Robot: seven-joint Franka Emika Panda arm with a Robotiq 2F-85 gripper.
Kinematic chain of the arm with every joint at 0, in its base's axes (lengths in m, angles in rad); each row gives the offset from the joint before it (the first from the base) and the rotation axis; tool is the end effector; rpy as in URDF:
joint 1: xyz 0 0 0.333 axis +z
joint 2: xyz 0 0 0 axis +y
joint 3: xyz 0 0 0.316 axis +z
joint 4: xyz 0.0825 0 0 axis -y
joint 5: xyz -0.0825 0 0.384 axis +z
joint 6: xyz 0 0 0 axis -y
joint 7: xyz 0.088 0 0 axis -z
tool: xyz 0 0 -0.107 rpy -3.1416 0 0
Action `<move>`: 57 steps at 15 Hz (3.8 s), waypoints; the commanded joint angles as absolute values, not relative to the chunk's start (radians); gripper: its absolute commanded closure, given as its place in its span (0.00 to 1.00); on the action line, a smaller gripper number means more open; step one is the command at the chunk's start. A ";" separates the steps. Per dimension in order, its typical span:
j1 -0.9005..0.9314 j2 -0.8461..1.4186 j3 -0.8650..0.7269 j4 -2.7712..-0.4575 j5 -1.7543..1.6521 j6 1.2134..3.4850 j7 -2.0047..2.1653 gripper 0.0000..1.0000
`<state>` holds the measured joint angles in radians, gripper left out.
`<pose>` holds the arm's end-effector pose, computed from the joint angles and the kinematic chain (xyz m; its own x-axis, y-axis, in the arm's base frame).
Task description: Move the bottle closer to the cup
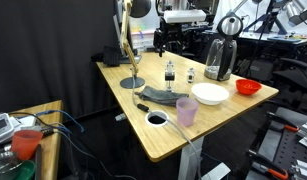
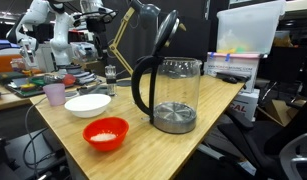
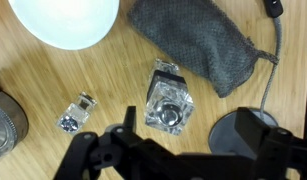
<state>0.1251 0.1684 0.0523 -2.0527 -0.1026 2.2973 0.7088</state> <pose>0.5771 0.1005 0.3641 0.8882 -0.4477 0.1037 -0.4507 -0.8926 0.0070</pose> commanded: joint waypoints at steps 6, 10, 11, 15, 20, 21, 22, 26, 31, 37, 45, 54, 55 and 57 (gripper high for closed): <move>0.132 0.228 0.028 -2.026 -0.082 2.295 0.838 0.00; 0.133 0.230 0.028 -2.020 -0.081 2.292 0.847 0.00; 0.134 0.235 0.025 -2.016 -0.088 2.292 0.850 0.00; 0.134 0.259 0.023 -2.007 -0.085 2.287 0.850 0.00; 0.137 0.288 0.017 -1.995 -0.082 2.281 0.859 0.00; 0.138 0.292 0.017 -1.994 -0.081 2.279 0.858 0.00; 0.138 0.296 0.016 -1.993 -0.081 2.280 0.861 0.00; 0.141 0.316 0.010 -1.973 -0.085 2.281 0.883 0.00; 0.150 0.352 -0.005 -1.942 -0.104 2.289 0.934 0.06; 0.155 0.367 -0.016 -1.928 -0.101 2.299 0.964 0.62; 0.139 0.331 -0.021 -1.941 -0.095 2.334 0.938 0.73; 0.060 0.191 -0.006 -2.017 0.036 2.323 0.513 0.73; 0.054 0.165 -0.009 -2.038 0.027 2.317 0.453 0.73; 0.046 0.115 -0.011 -2.087 0.013 2.320 0.348 0.73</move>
